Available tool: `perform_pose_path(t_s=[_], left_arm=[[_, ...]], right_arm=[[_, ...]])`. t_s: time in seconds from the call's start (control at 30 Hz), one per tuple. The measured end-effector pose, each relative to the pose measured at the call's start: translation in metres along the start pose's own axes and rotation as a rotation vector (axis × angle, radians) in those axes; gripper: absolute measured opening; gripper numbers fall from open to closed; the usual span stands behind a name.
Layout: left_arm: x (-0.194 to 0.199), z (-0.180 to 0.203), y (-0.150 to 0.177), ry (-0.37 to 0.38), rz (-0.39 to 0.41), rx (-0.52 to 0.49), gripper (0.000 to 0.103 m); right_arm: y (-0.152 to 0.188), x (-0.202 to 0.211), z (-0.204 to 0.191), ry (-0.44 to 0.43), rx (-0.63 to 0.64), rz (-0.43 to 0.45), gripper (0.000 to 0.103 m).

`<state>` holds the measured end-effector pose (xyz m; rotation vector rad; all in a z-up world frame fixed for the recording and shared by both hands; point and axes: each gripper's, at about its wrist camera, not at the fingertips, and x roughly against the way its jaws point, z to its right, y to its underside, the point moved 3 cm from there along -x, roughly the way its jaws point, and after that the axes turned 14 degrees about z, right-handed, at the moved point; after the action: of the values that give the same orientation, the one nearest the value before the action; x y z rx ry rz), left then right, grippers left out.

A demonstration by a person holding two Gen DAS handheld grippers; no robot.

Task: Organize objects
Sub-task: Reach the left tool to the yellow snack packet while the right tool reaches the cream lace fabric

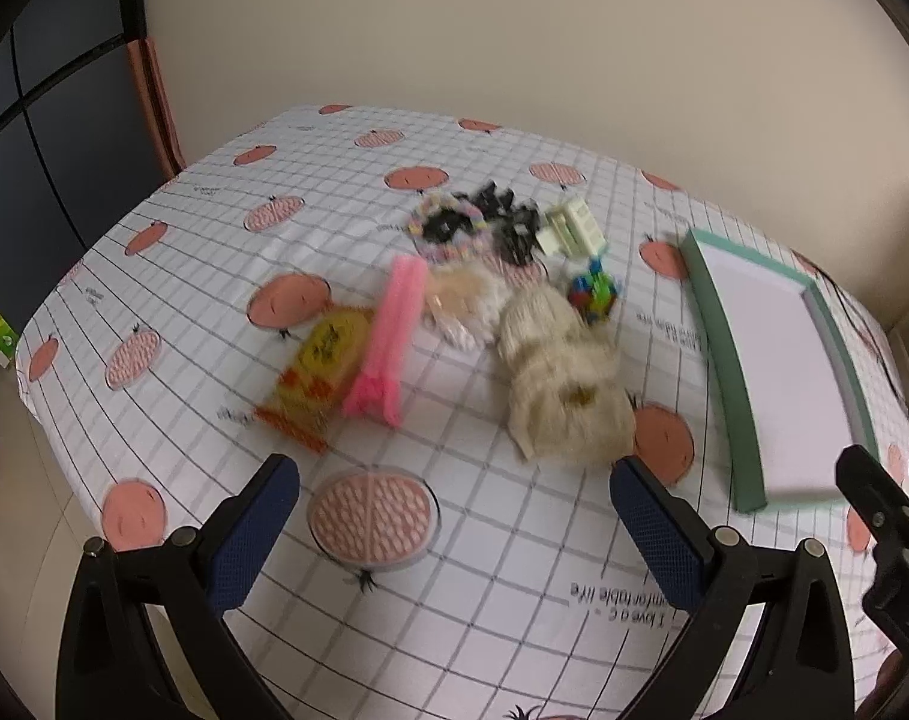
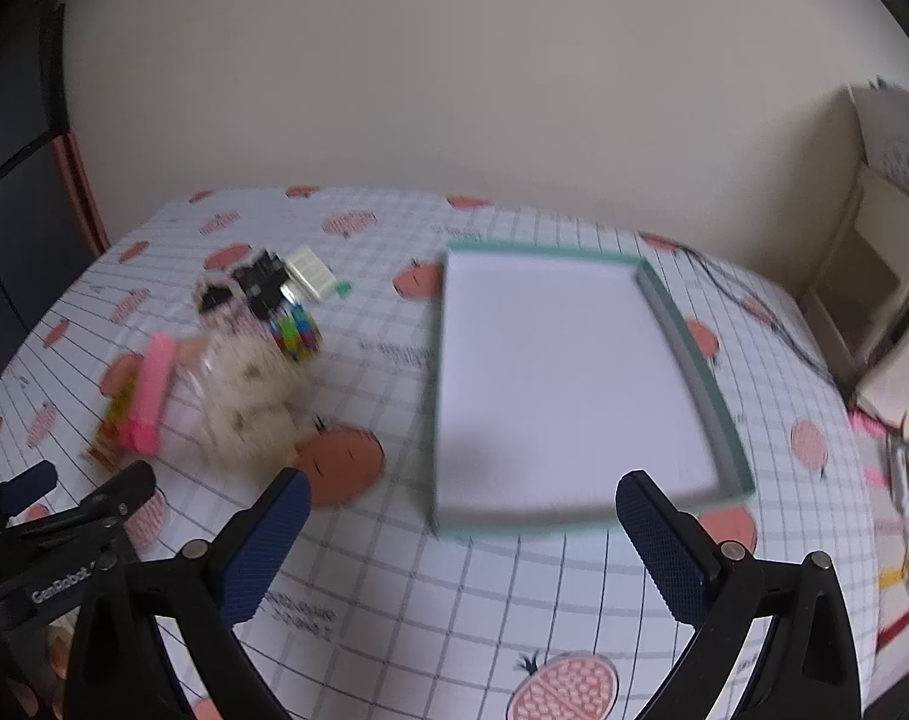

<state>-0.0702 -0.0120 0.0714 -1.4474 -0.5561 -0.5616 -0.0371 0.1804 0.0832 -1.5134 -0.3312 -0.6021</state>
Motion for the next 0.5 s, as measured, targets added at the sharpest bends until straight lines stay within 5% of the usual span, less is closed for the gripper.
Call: perform_pose_path(t_s=[0.23, 0.5], left_arm=[[-0.013, -0.029, -0.040, -0.038, -0.003, 0.061, 0.103], [-0.048, -0.067, -0.061, -0.106, -0.045, 0.118, 0.103]], right_arm=[[-0.040, -0.013, -0.025, -0.073, -0.012, 0.021, 0.103], [-0.048, -0.050, -0.066, -0.143, 0.027, -0.026, 0.103]])
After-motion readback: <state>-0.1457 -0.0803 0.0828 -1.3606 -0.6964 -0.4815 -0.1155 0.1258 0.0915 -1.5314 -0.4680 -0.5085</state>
